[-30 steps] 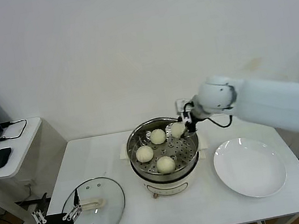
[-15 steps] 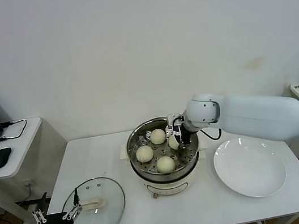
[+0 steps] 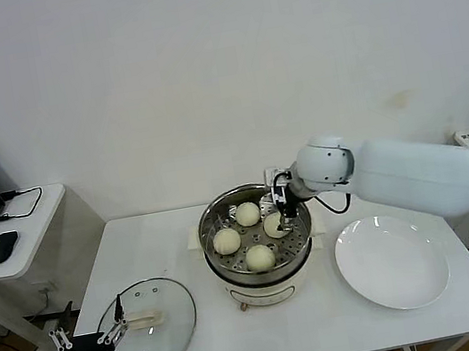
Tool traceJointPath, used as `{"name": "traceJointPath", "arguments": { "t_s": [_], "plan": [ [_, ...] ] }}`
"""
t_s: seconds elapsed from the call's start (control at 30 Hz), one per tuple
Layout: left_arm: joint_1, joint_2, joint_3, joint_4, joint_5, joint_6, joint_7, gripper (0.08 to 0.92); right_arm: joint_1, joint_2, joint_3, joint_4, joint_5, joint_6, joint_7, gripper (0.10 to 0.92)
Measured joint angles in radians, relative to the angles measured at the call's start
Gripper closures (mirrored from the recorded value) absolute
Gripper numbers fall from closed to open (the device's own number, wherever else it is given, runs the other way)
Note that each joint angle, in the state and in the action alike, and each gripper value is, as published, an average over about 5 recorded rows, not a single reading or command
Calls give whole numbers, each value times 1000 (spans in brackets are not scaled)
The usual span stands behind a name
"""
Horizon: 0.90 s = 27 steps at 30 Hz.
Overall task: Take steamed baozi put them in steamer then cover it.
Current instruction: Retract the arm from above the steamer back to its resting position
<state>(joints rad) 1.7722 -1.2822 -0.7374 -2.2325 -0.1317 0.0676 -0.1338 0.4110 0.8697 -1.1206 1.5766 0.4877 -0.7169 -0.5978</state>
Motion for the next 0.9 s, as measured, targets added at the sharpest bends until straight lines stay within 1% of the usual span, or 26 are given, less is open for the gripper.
{"name": "traceJointPath", "arguments": {
  "t_s": [0.1, 0.23, 0.37, 0.5, 0.67, 0.9],
  "plan": [
    [0, -1, 0, 1, 0, 0, 0, 177, -23, -52, 45, 51, 25, 13, 55, 203],
    [-1, -3, 0, 6, -1, 0, -3, 177, -112, -144, 145, 129, 54, 61, 169, 203],
    [-5, -7, 4, 15, -2, -2, -6, 177, -288, -224, 318, 192, 53, 152, 293, 203],
    [-10, -13, 14, 25, -1, -11, -10, 177, -537, -253, 559, 229, 13, 270, 386, 203],
    [-16, -19, 29, 43, 1, -24, -18, 177, -870, -198, 891, 255, -69, 439, 443, 203],
    [-30, -13, 52, 80, 38, -37, -33, 177, -1312, -11, 1326, 271, -174, 665, 439, 203]
  ]
}}
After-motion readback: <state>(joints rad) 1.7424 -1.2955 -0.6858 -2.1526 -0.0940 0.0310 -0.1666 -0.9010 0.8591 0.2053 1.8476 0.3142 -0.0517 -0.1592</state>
